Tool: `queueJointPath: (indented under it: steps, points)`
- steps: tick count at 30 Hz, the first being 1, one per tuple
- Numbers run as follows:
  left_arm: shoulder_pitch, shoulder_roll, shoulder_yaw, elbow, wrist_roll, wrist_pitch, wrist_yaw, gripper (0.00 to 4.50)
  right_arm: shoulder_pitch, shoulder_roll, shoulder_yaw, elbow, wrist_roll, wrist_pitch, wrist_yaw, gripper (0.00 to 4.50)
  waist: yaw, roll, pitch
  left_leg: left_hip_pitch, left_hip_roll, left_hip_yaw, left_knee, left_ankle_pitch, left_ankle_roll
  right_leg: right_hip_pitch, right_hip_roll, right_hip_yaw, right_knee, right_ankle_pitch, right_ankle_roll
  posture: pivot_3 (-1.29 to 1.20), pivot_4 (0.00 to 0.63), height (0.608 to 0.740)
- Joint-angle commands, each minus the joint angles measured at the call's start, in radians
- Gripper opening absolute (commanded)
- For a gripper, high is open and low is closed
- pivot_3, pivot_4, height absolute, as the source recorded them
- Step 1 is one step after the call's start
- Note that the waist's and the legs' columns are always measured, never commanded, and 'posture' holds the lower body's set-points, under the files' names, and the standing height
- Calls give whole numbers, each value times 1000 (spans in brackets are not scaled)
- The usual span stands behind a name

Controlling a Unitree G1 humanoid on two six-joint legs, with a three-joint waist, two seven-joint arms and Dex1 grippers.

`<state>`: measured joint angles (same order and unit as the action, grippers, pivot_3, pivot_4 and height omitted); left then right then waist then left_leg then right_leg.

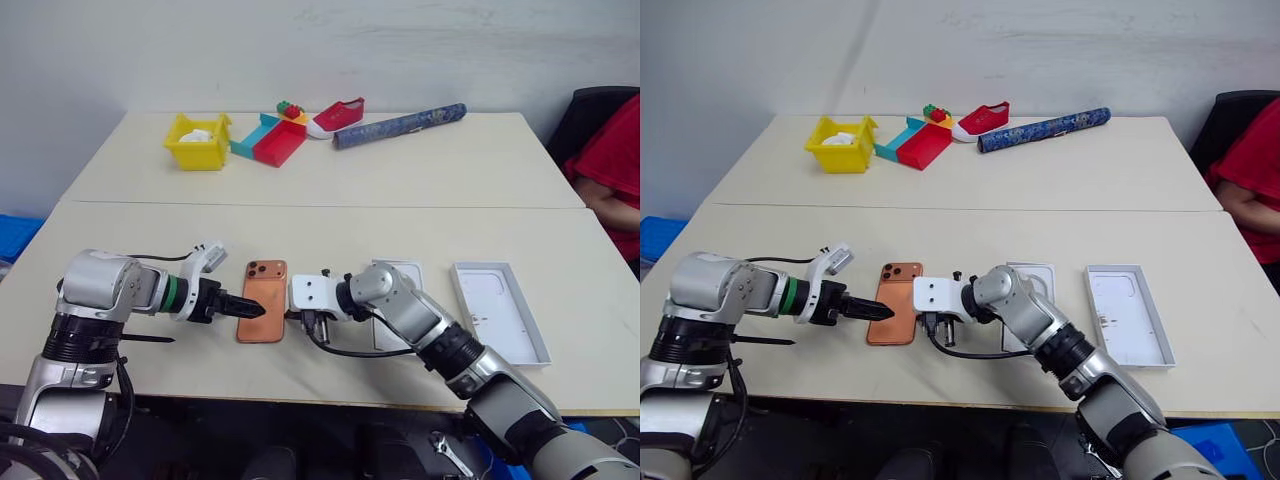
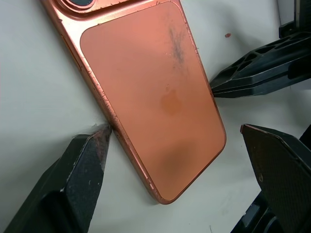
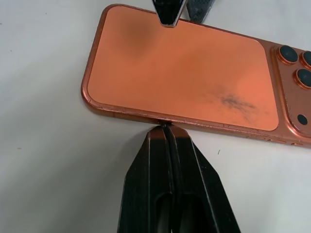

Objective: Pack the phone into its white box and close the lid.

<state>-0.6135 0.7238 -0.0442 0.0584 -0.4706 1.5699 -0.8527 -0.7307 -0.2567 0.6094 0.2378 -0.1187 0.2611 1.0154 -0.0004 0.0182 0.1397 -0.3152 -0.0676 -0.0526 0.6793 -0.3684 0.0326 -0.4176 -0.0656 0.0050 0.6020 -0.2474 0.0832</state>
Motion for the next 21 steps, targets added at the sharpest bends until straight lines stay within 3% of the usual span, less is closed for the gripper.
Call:
queueJointPath:
  steps: [1, 12, 21]
  points:
    - [45, -20, -48, 71, -53, 44, 8, 4480, -10, 14, -22, -1, -2, -13, -7, 0, -1, 0, 0, 0, 0, 0, 0, 0, 0, 0, 0, 0, 0, 0, 0, 0, 150, 740]
    - [75, -91, 110, 263, -154, 15, -87, 4480, 5, -3, -23, 4, -6, -32, 7, 0, 0, -2, 0, 0, 0, -3, -5, 1, -2, -1, 0, -1, -2, -1, 1, 0, 150, 740]
    - [46, -65, 121, 322, -170, -14, -106, 4480, 18, -20, -26, 0, -13, -43, 13, 0, 0, -4, -1, -5, 0, -4, -12, 2, -3, -6, 0, -2, -2, -1, 1, 0, 150, 740]
